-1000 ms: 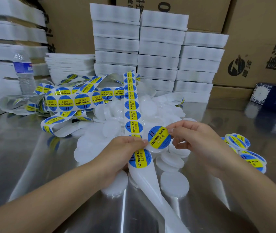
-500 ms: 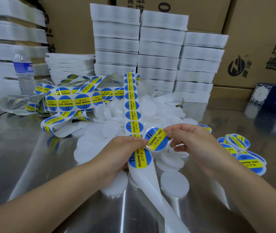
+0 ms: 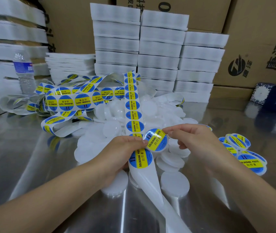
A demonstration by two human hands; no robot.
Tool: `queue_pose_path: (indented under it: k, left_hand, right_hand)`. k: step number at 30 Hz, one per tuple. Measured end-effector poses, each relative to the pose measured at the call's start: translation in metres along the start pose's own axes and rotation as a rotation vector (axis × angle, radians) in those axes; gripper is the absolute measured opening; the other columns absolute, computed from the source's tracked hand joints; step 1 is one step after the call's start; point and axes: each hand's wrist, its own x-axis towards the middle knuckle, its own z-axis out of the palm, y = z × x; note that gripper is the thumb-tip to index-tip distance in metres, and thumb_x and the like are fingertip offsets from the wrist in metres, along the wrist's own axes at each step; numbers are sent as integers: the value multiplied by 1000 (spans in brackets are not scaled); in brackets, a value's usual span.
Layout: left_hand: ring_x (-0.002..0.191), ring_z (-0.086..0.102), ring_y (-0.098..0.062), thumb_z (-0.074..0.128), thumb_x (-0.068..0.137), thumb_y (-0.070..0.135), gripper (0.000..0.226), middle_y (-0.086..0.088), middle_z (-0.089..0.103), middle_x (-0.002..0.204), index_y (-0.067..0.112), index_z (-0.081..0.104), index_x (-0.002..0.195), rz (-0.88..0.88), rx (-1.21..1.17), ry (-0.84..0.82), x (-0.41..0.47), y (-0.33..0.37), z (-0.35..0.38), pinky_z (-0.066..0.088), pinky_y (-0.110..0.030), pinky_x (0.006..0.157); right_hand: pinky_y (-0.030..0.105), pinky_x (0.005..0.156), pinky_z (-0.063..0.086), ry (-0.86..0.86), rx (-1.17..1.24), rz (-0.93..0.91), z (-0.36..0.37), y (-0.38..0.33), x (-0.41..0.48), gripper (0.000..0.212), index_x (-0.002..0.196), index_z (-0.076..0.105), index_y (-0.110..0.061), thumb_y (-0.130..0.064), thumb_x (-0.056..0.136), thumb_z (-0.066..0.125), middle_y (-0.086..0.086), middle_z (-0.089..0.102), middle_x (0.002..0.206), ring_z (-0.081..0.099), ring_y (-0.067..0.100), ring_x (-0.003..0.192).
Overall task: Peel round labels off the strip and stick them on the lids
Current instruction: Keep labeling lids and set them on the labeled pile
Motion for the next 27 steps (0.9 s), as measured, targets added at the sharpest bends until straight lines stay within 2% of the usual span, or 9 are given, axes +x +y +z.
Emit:
queue_pose_path:
  k: [3, 8, 10, 12, 14, 16, 19, 21, 27]
  left_hand:
    - [78, 65, -28, 63, 87, 22, 18, -21, 72, 95, 8, 75, 85, 1, 4, -1, -1, 0, 1, 48, -40, 80]
    - [77, 63, -29, 64, 86, 21, 16, -19, 72, 88, 12, 75, 77, 9, 7, 7, -2, 0, 0, 45, -40, 77]
    - [79, 62, -30, 64, 86, 21, 16, -22, 71, 92, 11, 75, 79, 12, 7, 3, -1, 0, 0, 45, -41, 79]
    - [81, 62, -30, 65, 86, 22, 16, -24, 70, 99, 9, 74, 82, 17, 12, -5, -1, 0, 0, 44, -43, 81]
    - [84, 64, -33, 65, 86, 22, 16, -22, 70, 102, 9, 74, 85, 24, 11, -18, -2, 0, 0, 48, -46, 87]
    - [93, 68, -36, 66, 85, 23, 16, -18, 72, 101, 11, 75, 89, 34, 14, -32, -1, 0, 0, 48, -48, 95]
    - [85, 71, -26, 66, 84, 23, 13, -9, 75, 90, 20, 78, 79, 62, 17, -57, -1, 0, -1, 53, -38, 86]
    - [76, 71, -19, 66, 83, 22, 15, -8, 75, 86, 21, 78, 75, 71, 6, -86, -1, 0, -1, 55, -33, 77]
    - [76, 71, -18, 68, 81, 23, 12, -8, 75, 84, 20, 78, 76, 81, 18, -146, -2, -2, -3, 56, -26, 70]
  right_hand:
    - [4, 53, 38, 53, -67, -68, 0, 1, -1, 23, 75, 76, -31, -15, 83, 63, -18, 66, 70, 54, -7, 59]
    - [19, 61, 33, 197, -548, -292, 3, 7, -1, 21, 92, 74, -34, -19, 84, 61, -13, 54, 78, 48, 3, 62]
    - [21, 63, 35, 201, -490, -300, 2, 8, -2, 22, 96, 74, -33, -24, 86, 56, -13, 58, 79, 50, 2, 64]
    - [21, 66, 39, 163, -359, -248, 2, 5, -2, 27, 96, 71, -38, -42, 84, 48, -14, 63, 81, 55, 0, 72]
    - [19, 64, 39, 88, -313, -200, 4, 4, -2, 42, 96, 66, -42, -68, 72, 44, -22, 62, 76, 55, -2, 69]
    - [17, 59, 39, -16, -353, -188, 7, 6, -3, 62, 102, 57, -45, -82, 54, 42, -23, 60, 72, 53, -3, 64]
    - [13, 66, 48, -162, -354, -218, 12, 12, -5, 58, 99, 49, -51, -78, 49, 57, -27, 65, 85, 62, -5, 76]
    - [6, 67, 46, -183, -326, -242, 13, 12, -6, 56, 97, 47, -51, -72, 48, 63, -33, 64, 90, 62, -9, 81]
    - [10, 61, 47, -169, -280, -256, 14, 13, -5, 53, 91, 54, -39, -68, 48, 67, -27, 66, 83, 63, -6, 73]
